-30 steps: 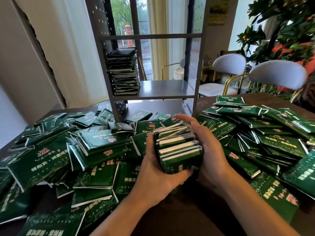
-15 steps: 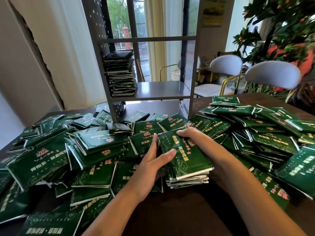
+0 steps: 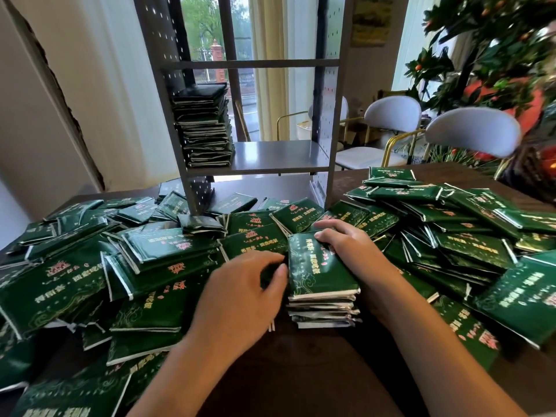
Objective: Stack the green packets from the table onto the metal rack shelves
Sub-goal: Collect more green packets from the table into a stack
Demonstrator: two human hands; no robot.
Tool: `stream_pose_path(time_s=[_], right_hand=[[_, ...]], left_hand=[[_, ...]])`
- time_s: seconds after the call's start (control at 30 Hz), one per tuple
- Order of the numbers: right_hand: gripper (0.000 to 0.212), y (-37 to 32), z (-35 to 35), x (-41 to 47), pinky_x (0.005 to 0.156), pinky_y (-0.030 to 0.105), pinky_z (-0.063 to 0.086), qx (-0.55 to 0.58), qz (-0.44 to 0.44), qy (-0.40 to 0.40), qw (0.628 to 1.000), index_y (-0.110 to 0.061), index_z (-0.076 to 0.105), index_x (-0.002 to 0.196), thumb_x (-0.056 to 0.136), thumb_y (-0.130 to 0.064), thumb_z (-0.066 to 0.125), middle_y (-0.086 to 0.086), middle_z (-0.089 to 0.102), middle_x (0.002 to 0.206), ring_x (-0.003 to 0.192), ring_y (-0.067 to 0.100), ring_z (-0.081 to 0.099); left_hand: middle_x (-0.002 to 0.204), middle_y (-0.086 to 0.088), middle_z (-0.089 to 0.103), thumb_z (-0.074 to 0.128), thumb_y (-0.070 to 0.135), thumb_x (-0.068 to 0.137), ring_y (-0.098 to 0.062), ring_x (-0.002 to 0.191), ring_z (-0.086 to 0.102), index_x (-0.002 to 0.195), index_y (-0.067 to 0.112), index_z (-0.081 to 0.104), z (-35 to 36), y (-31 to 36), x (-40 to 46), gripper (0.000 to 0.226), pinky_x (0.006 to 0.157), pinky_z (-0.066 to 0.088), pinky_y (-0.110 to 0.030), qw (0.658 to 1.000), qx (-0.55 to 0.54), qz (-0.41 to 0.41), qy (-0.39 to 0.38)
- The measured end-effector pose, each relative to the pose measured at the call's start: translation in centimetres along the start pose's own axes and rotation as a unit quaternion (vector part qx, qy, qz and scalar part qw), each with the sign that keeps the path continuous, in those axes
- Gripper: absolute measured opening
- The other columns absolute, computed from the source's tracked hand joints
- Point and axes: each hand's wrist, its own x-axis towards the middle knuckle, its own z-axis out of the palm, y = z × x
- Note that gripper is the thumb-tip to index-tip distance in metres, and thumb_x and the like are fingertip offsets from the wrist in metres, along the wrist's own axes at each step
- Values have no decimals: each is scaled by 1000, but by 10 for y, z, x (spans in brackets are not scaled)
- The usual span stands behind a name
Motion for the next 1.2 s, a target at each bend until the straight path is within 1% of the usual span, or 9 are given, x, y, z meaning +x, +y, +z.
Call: stream_pose_path(time_s=[0.1, 0.23, 0.6, 0.77, 0.87, 0.93, 1.0, 1.07, 1.2], right_hand=[[14, 0, 2, 1, 91, 45, 57, -3, -7, 2, 1000, -28, 72, 99, 88, -31, 64, 4, 72, 104, 93, 24, 70], [33, 0, 4, 0, 94, 51, 56, -4, -9, 4, 1000, -29, 72, 98, 71, -45, 60, 4, 73, 101, 94, 27, 71], [21, 0, 4, -1, 92, 45, 54, -26, -32, -1, 999, -25, 70, 100, 88, -39, 59, 2, 71, 99, 95, 25, 69], [32, 0, 5, -2, 91, 45, 56, -18, -25, 1, 1000, -26, 70, 99, 78, -46, 57, 3, 72, 99, 95, 25, 69], [23, 0, 4, -1, 83, 41, 56, -16, -32, -9, 999, -24, 69, 101, 87, -39, 59, 8, 73, 99, 87, 25, 70], [27, 2, 2, -2, 81, 42, 56, 13, -42, -19, 999, -16, 68, 100, 86, -36, 59, 15, 73, 99, 86, 29, 70], [28, 5, 2, -3, 88, 45, 55, 74, -43, -20, 996, -8, 68, 96, 89, -33, 58, 21, 73, 99, 89, 32, 70], [28, 3, 3, -5, 85, 42, 54, 160, 2, -10, 987, -9, 69, 92, 100, -29, 52, 22, 72, 92, 84, 31, 67], [57, -5, -4, 1, 69, 35, 52, 247, 99, 41, 963, -15, 69, 101, 102, -60, 34, 20, 65, 99, 84, 29, 62]], left_hand=[[139, 23, 51, 61, 56, 90, -1, 123, 50, 142, 42, 46, -28, -12, -1, 56, 105, 42, -22, 983, 135, -19, -124], [154, 21, 35, 73, 48, 85, -9, 140, 38, 151, 45, 32, -38, -19, -5, 77, 114, 37, -30, 948, 174, -39, -264], [131, 21, 62, 52, 20, 93, -2, 113, 61, 145, 41, 45, -25, -24, -4, 57, 93, 48, -18, 981, 158, 76, -88], [78, 23, 69, 70, 4, 81, -2, 63, 65, 98, 43, 70, -49, -7, -4, 42, 55, 47, -9, 992, -65, 19, 108], [101, 22, 69, 72, -1, 74, 2, 98, 64, 82, 37, 68, -50, 15, -1, 39, 81, 43, -2, 968, -142, 97, 181], [131, 29, 52, 75, 0, 73, 7, 128, 45, 83, 38, 71, -38, 19, 5, 40, 97, 31, 2, 973, -149, 103, 143], [137, 38, 42, 73, -7, 74, 15, 132, 35, 88, 45, 72, -26, 15, 12, 54, 96, 29, 5, 980, -171, 77, 69], [132, 36, 50, 68, -13, 77, 17, 126, 41, 87, 46, 73, -17, 8, 14, 60, 93, 36, 2, 979, -191, 62, 24], [124, 31, 56, 69, -6, 77, 9, 124, 48, 97, 46, 73, -5, 1, 6, 56, 102, 37, -11, 988, -135, 69, 28]])
